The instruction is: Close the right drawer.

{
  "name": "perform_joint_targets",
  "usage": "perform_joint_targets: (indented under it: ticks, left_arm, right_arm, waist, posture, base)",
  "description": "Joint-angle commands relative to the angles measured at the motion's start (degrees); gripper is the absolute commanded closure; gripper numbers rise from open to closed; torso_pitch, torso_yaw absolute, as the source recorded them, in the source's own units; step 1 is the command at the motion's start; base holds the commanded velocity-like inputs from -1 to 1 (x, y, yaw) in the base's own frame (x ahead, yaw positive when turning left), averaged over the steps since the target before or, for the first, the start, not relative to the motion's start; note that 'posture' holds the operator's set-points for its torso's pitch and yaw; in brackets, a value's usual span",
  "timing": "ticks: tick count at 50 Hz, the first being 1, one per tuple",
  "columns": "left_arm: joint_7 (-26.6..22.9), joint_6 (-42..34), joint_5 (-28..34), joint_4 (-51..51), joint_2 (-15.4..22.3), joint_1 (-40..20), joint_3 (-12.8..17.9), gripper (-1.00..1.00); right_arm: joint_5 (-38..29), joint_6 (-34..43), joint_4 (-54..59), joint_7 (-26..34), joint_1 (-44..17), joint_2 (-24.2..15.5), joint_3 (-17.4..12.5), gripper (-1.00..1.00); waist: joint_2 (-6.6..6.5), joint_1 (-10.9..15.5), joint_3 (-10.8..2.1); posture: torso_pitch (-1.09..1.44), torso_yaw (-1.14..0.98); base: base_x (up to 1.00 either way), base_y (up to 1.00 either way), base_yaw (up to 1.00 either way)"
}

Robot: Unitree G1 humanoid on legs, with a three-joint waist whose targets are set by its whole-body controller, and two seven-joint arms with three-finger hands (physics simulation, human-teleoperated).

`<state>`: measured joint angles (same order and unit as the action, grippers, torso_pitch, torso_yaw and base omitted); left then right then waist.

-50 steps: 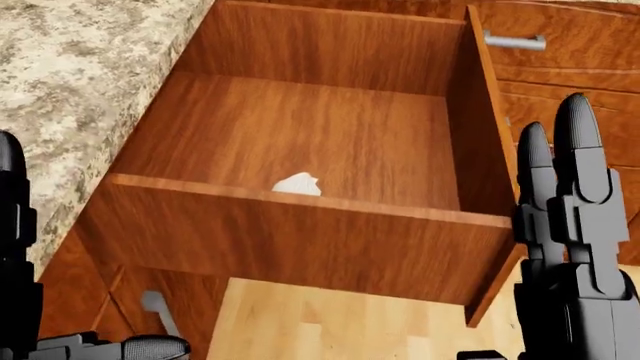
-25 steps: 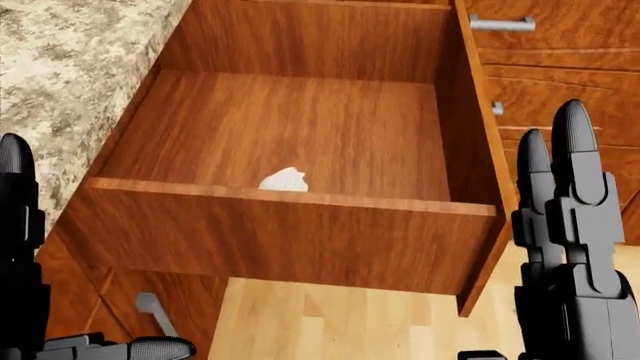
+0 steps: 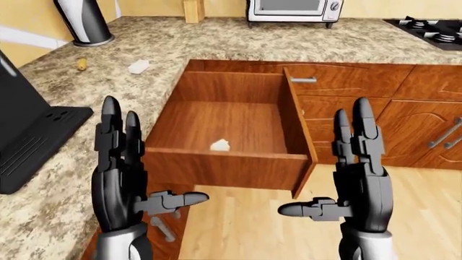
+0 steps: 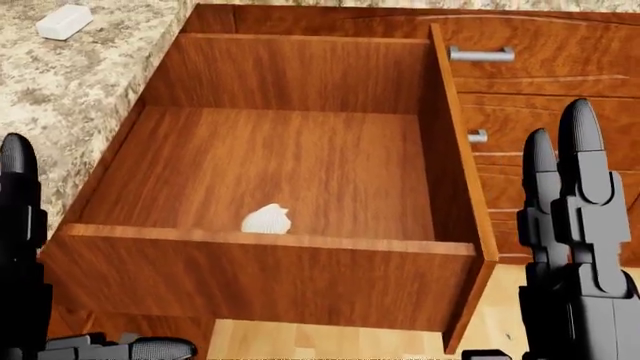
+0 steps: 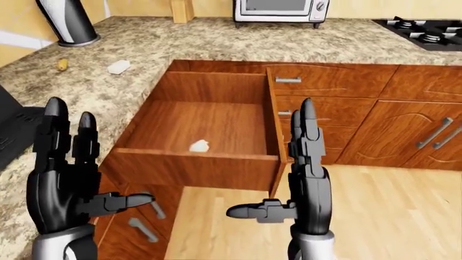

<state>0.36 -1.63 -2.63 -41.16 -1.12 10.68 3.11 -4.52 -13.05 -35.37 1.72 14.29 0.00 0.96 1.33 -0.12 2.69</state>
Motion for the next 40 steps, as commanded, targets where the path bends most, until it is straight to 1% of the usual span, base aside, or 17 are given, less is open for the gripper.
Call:
perform_joint_targets:
  ticks: [1,5,7,8,10,12,16,18,20,22,24,29,31,33,34,36,40]
  left_arm:
    - [0.2,1.7,0.0,-2.4,0.2,-0.7,0.3,-1.00]
    - [0.2,1.7,0.0,-2.5,0.2,-0.5,0.2,-1.00]
    - [0.2,1.8,0.0,-2.5,0.2,-0.5,0.1,-1.00]
    - [0.2,1.8,0.0,-2.5,0.2,-0.5,0.1,-1.00]
    - [0.1,1.8,-0.1,-2.5,0.2,-0.5,0.2,-1.00]
    - [0.1,1.8,-0.1,-2.5,0.2,-0.6,0.2,-1.00]
    - [0.1,1.6,-0.2,-2.5,0.3,-0.7,0.4,-1.00]
    - [0.0,1.6,-0.1,-2.5,0.3,-0.7,0.4,-1.00]
    - [0.0,1.4,-0.2,-2.7,0.3,-0.7,0.4,-1.00]
    - [0.0,1.3,-0.3,-2.7,0.3,-0.8,0.5,-1.00]
    - [0.0,1.4,-0.2,-2.7,0.2,-0.7,0.4,-1.00]
    - [0.1,1.3,-0.1,-2.8,0.2,-0.7,0.3,-1.00]
    - [0.1,1.3,-0.1,-2.8,0.2,-0.7,0.3,-1.00]
    - [0.1,1.3,-0.1,-2.9,0.2,-0.6,0.2,-1.00]
    - [0.1,1.4,-0.1,-2.8,0.2,-0.6,0.2,-1.00]
    - [0.1,1.4,-0.1,-2.8,0.2,-0.6,0.2,-1.00]
    - [0.1,1.7,0.0,-2.6,0.2,-0.6,0.1,-1.00]
  right_arm:
    - [0.0,-1.6,-2.2,0.1,-0.6,0.1,0.4,-1.00]
    - [0.0,-1.7,-2.2,0.3,-0.5,0.0,0.4,-1.00]
    - [0.0,-1.7,-2.1,0.3,-0.5,0.1,0.4,-1.00]
    - [0.0,-1.8,-2.1,0.3,-0.5,0.1,0.5,-1.00]
    - [-0.1,-1.8,-2.0,0.2,-0.5,0.1,0.4,-1.00]
    - [-0.1,-1.8,-2.0,0.3,-0.5,0.0,0.5,-1.00]
    - [-0.1,-1.9,-2.0,0.3,-0.4,0.1,0.5,-1.00]
    - [-0.1,-1.9,-2.0,0.3,-0.4,0.1,0.5,-1.00]
    - [-0.1,-1.9,-1.9,0.3,-0.5,0.1,0.5,-1.00]
    - [-0.2,-1.8,-2.0,0.3,-0.5,0.1,0.5,-1.00]
    - [-0.1,-1.7,-2.0,0.3,-0.5,0.1,0.6,-1.00]
    - [-0.2,-1.6,-2.1,0.3,-0.7,0.0,0.6,-1.00]
    - [-0.2,-1.4,-2.1,0.3,-0.8,0.0,0.6,-1.00]
    - [-0.1,-1.4,-2.1,0.3,-0.8,0.0,0.6,-1.00]
    - [-0.1,-1.4,-2.0,0.3,-0.8,0.0,0.6,-1.00]
    - [-0.2,-1.4,-2.0,0.3,-0.8,0.0,0.7,-1.00]
    - [-0.2,-1.4,-2.0,0.3,-0.8,0.0,0.6,-1.00]
  waist:
    - [-0.14,0.1,-0.24]
    - [-2.89,-0.1,0.05]
    - [-6.19,-0.2,-0.94]
    - [-4.86,0.2,-0.82]
    - [-4.91,0.5,-0.13]
    - [-4.15,0.8,-0.51]
    - [-2.21,0.8,-0.12]
    - [-0.72,0.9,-0.24]
    - [2.26,0.8,-0.95]
    - [1.06,0.0,-0.67]
    - [1.09,0.0,-0.30]
    - [-1.39,0.1,0.13]
    - [-3.05,-0.1,0.23]
    - [-6.53,0.0,-0.97]
    - [-4.38,0.7,-0.73]
    - [-4.69,0.7,-0.16]
    - [-3.03,0.8,-0.54]
  posture:
    - [0.00,0.00]
    - [0.00,0.00]
    - [0.00,0.00]
    - [0.00,0.00]
    - [0.00,0.00]
    - [0.00,0.00]
    - [0.00,0.00]
    - [0.00,0.00]
    - [0.00,0.00]
    - [0.00,0.00]
    - [0.00,0.00]
    - [0.00,0.00]
    - [0.00,0.00]
    - [0.00,0.00]
    - [0.00,0.00]
    - [0.00,0.00]
    - [0.00,0.00]
  base:
    - [0.10,0.00,0.00]
    - [0.10,0.00,0.00]
    - [0.09,0.00,0.00]
    - [0.09,0.00,0.00]
    - [0.10,0.00,0.00]
    - [0.11,0.00,0.00]
    - [0.10,0.00,0.00]
    - [0.10,0.00,0.00]
    - [0.11,0.00,0.00]
    - [0.10,0.00,0.00]
    - [0.10,0.00,0.00]
    - [0.10,0.00,0.00]
    - [0.10,0.00,0.00]
    - [0.09,0.00,0.00]
    - [0.10,0.00,0.00]
    - [0.11,0.00,0.00]
    - [0.10,0.00,0.00]
